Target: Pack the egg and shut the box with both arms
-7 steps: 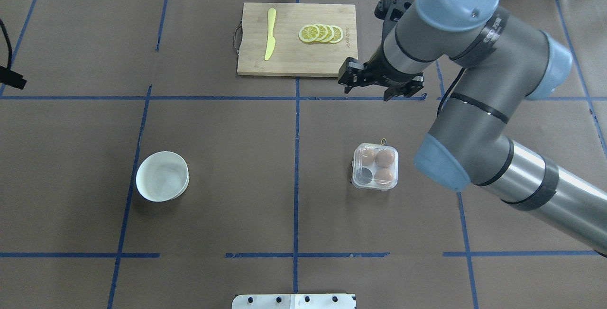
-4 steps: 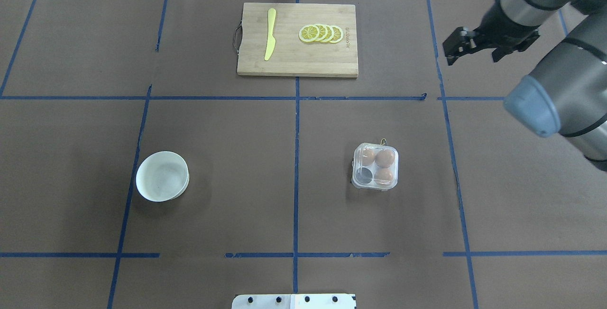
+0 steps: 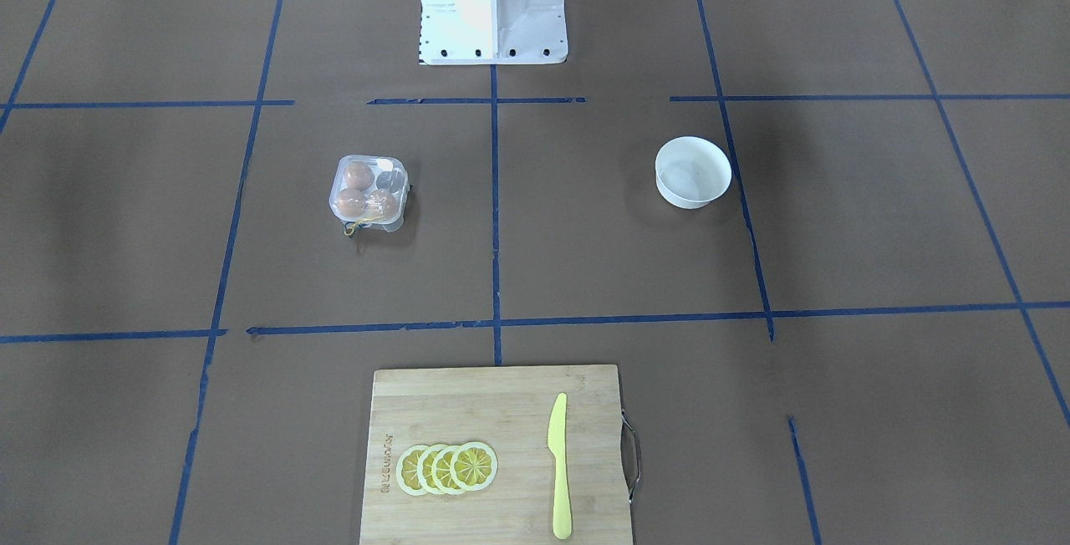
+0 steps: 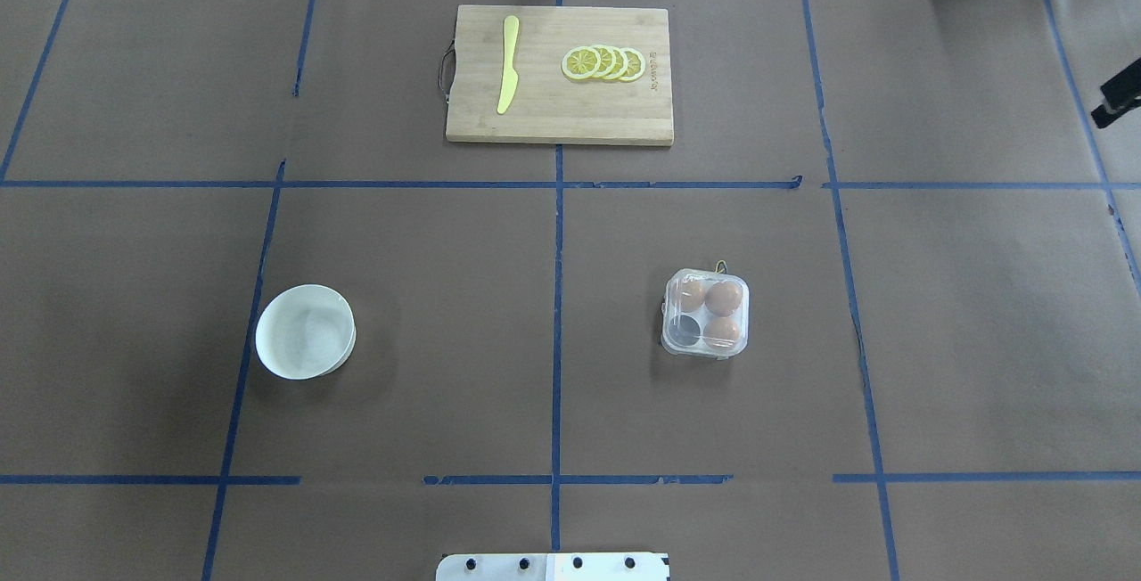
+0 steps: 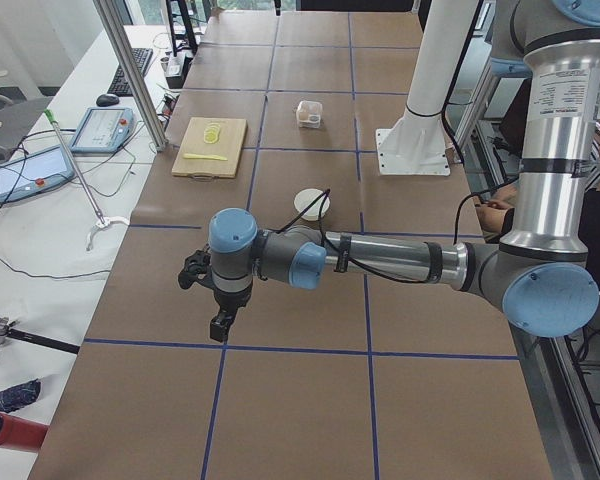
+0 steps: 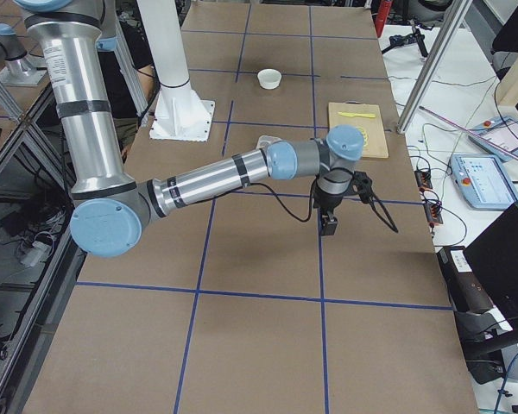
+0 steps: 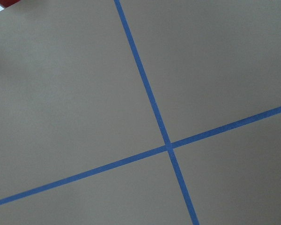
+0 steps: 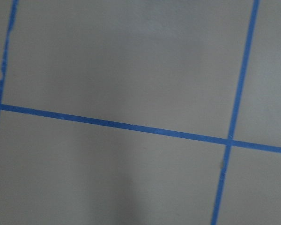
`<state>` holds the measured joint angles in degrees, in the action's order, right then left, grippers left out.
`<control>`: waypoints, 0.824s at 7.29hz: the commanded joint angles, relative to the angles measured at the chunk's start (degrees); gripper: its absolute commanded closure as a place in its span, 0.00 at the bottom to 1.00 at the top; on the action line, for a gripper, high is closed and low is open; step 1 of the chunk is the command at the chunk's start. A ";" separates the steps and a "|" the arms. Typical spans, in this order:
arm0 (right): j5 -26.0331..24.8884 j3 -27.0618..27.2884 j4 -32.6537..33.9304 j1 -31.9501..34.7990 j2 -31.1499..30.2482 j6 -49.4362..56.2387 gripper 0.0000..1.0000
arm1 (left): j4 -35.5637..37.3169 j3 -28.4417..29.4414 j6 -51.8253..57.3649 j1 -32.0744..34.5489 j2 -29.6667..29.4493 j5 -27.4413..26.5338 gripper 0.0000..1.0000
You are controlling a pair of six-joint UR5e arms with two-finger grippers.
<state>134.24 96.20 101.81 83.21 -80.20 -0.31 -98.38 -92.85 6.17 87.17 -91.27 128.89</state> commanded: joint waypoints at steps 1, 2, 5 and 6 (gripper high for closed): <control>1.38 -8.45 -1.95 6.15 -2.58 6.88 0.00 | 1.17 -0.13 -0.10 0.20 1.36 1.80 0.00; 0.86 -9.01 -4.32 6.26 -4.77 7.25 0.00 | 1.09 -0.05 -0.19 0.20 1.27 1.72 0.00; 0.50 -10.41 -9.26 6.26 -5.93 6.38 0.00 | 1.17 0.21 -0.19 0.20 1.97 1.72 0.00; 0.67 -10.94 -9.26 6.44 -6.19 6.20 0.00 | 1.26 0.22 -1.67 0.20 2.06 1.80 0.00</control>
<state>134.86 86.04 93.12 89.50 -86.05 6.13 -97.20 -92.74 5.63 87.39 -89.48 130.58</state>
